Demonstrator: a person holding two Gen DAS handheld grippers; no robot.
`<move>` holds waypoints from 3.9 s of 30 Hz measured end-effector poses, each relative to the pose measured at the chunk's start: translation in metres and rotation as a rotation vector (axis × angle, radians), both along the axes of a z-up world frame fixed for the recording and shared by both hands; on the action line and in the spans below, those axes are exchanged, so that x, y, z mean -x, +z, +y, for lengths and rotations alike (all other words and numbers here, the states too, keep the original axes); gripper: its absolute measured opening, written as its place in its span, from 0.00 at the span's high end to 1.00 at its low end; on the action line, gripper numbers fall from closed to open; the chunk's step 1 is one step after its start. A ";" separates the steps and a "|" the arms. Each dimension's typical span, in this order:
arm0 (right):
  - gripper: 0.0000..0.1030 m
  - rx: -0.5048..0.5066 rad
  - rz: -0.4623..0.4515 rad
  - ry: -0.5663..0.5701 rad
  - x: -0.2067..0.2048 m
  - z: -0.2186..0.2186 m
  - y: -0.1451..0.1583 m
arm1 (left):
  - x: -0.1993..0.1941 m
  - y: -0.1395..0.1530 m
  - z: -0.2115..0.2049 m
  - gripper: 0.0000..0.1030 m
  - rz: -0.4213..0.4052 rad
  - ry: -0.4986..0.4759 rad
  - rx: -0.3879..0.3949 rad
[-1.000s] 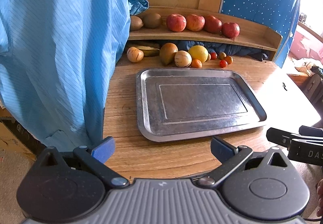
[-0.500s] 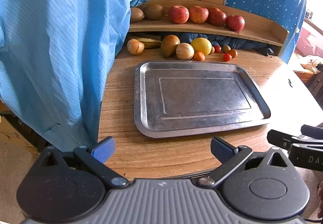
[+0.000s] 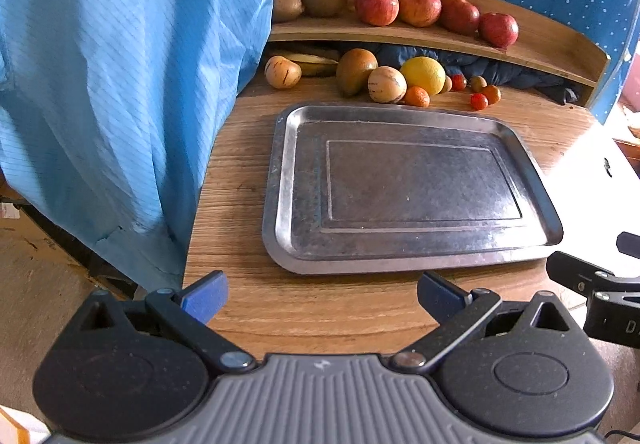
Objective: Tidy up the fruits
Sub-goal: 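Move both open grippers past the tray toward the row of fruit, then close left gripper on speckled orange fruit while right gripper closes on pale round fruit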
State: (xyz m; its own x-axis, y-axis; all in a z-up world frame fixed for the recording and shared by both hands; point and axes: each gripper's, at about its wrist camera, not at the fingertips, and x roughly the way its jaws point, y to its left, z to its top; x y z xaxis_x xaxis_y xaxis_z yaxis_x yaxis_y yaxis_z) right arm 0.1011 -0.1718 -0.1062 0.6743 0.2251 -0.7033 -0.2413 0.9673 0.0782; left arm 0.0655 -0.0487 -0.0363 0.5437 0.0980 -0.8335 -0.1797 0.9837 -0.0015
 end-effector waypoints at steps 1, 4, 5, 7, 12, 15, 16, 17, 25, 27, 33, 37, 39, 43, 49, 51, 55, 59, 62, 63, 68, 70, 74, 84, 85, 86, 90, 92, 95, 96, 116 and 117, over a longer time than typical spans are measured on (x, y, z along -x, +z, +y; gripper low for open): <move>0.00 -0.002 0.002 0.015 -0.005 -0.002 0.000 | -0.003 0.000 -0.002 0.01 0.003 0.009 -0.001; 0.00 -0.006 0.010 0.041 -0.017 -0.008 0.000 | -0.011 -0.001 -0.008 0.01 0.013 0.037 -0.004; 0.00 -0.007 0.013 0.049 -0.021 -0.010 0.000 | -0.013 -0.002 -0.009 0.01 0.016 0.046 -0.003; 0.00 -0.005 0.021 0.066 -0.029 -0.014 -0.002 | -0.018 -0.001 -0.013 0.00 0.015 0.072 -0.010; 0.00 -0.005 0.041 0.111 -0.048 -0.025 -0.003 | -0.030 0.002 -0.022 0.00 0.008 0.152 -0.020; 0.00 -0.009 0.047 0.129 -0.058 -0.033 -0.003 | -0.037 0.004 -0.027 0.00 0.007 0.182 -0.030; 0.00 -0.014 0.047 0.133 -0.060 -0.035 -0.003 | -0.038 0.005 -0.029 0.00 0.009 0.189 -0.033; 0.00 -0.020 0.048 0.136 -0.062 -0.038 -0.003 | -0.040 0.006 -0.031 0.00 0.012 0.194 -0.036; 0.00 -0.037 0.056 0.155 -0.078 -0.045 -0.004 | -0.051 0.013 -0.043 0.00 0.029 0.188 -0.063; 0.00 -0.041 0.062 0.156 -0.080 -0.046 -0.005 | -0.054 0.015 -0.043 0.00 0.033 0.186 -0.069; 0.00 -0.044 0.062 0.163 -0.091 -0.042 -0.004 | -0.069 0.016 -0.034 0.00 0.035 0.191 -0.067; 0.00 -0.036 0.063 0.175 -0.105 -0.036 -0.004 | -0.086 0.015 -0.026 0.00 0.034 0.180 -0.070; 0.00 -0.028 0.066 0.174 -0.113 -0.031 -0.004 | -0.096 0.013 -0.021 0.00 0.040 0.172 -0.072; 0.00 -0.034 0.063 0.173 -0.127 -0.022 -0.003 | -0.113 0.013 -0.009 0.00 0.043 0.149 -0.081; 0.00 -0.071 0.046 0.140 -0.145 -0.010 0.001 | -0.140 0.012 0.009 0.01 0.042 0.086 -0.098; 0.00 -0.087 0.042 0.123 -0.149 -0.008 0.002 | -0.148 0.011 0.011 0.00 0.036 0.059 -0.115; 0.00 -0.087 0.035 0.109 -0.155 0.002 0.002 | -0.161 0.008 0.017 0.00 0.032 0.023 -0.134; 0.00 -0.056 0.029 0.122 -0.158 0.015 -0.001 | -0.175 0.002 0.025 0.00 0.038 0.004 -0.128; 0.00 -0.043 0.028 0.145 -0.160 0.025 -0.004 | -0.185 -0.001 0.032 0.01 0.045 -0.003 -0.122; 0.00 -0.037 0.026 0.154 -0.161 0.029 -0.004 | -0.188 -0.003 0.035 0.01 0.048 -0.006 -0.119; 0.01 -0.012 0.019 0.215 -0.168 0.048 -0.005 | -0.202 -0.010 0.048 0.01 0.055 -0.011 -0.101; 0.01 -0.003 0.009 0.248 -0.172 0.056 -0.005 | -0.208 -0.011 0.052 0.01 0.051 -0.023 -0.096; 0.01 0.029 -0.005 0.301 -0.180 0.072 -0.006 | -0.221 -0.012 0.056 0.01 0.023 -0.067 -0.105; 0.08 0.099 -0.046 0.345 -0.199 0.106 -0.012 | -0.249 -0.028 0.062 0.01 0.024 -0.109 -0.127; 0.09 0.105 -0.050 0.345 -0.201 0.109 -0.013 | -0.251 -0.030 0.063 0.01 0.027 -0.111 -0.122; 0.10 0.111 -0.053 0.346 -0.203 0.111 -0.014 | -0.253 -0.032 0.063 0.01 0.030 -0.113 -0.117; 0.15 0.129 -0.059 0.356 -0.210 0.119 -0.019 | -0.261 -0.036 0.065 0.01 0.030 -0.118 -0.086; 0.17 0.136 -0.065 0.371 -0.213 0.122 -0.021 | -0.265 -0.038 0.068 0.01 0.026 -0.119 -0.073; 0.24 0.159 -0.076 0.385 -0.216 0.130 -0.024 | -0.270 -0.040 0.074 0.04 0.023 -0.110 -0.046; 0.25 0.166 -0.081 0.388 -0.217 0.132 -0.025 | -0.271 -0.041 0.078 0.04 0.024 -0.101 -0.033; 0.41 0.228 -0.038 0.424 -0.237 0.157 -0.037 | -0.258 -0.046 0.126 0.17 -0.009 0.035 0.103; 0.41 0.232 -0.036 0.422 -0.237 0.158 -0.038 | -0.259 -0.047 0.129 0.18 -0.007 0.040 0.106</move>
